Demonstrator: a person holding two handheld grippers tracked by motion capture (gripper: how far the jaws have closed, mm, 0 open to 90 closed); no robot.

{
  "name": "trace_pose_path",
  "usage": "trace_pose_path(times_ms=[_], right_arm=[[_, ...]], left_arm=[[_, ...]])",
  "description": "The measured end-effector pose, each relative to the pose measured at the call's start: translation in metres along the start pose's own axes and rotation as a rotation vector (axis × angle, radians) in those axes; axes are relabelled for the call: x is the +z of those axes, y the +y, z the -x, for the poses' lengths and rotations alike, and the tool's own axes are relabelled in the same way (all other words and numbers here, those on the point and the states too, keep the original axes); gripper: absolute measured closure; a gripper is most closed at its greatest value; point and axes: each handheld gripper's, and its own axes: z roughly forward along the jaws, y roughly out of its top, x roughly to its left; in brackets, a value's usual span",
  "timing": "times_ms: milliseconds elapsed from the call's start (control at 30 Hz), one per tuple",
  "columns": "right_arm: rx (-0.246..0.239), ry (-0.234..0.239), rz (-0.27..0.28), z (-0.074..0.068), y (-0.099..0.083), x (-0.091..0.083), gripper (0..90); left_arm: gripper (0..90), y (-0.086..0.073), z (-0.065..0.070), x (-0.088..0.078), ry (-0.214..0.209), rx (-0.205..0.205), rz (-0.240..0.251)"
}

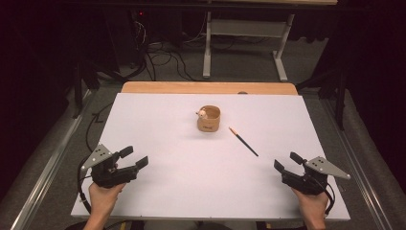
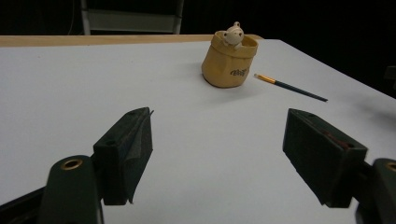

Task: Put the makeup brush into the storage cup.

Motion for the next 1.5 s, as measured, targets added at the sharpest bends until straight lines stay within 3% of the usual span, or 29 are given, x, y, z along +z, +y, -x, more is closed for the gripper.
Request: trace_pose_path(times_ms=[1033, 1500], right_arm=[[0.020, -0.018, 0.008, 0.0034, -0.0017, -0.0032, 32.5], [0.002, 0.006, 0.012, -0.0013, 0.0026, 0.0009, 32.4]], left_arm=[[24.6, 0.0006, 0.0019, 0.0044, -0.008, 0.010, -0.014], [24.6, -0.0004, 0.0027, 0.0045, -0.008, 0.016, -0.018]])
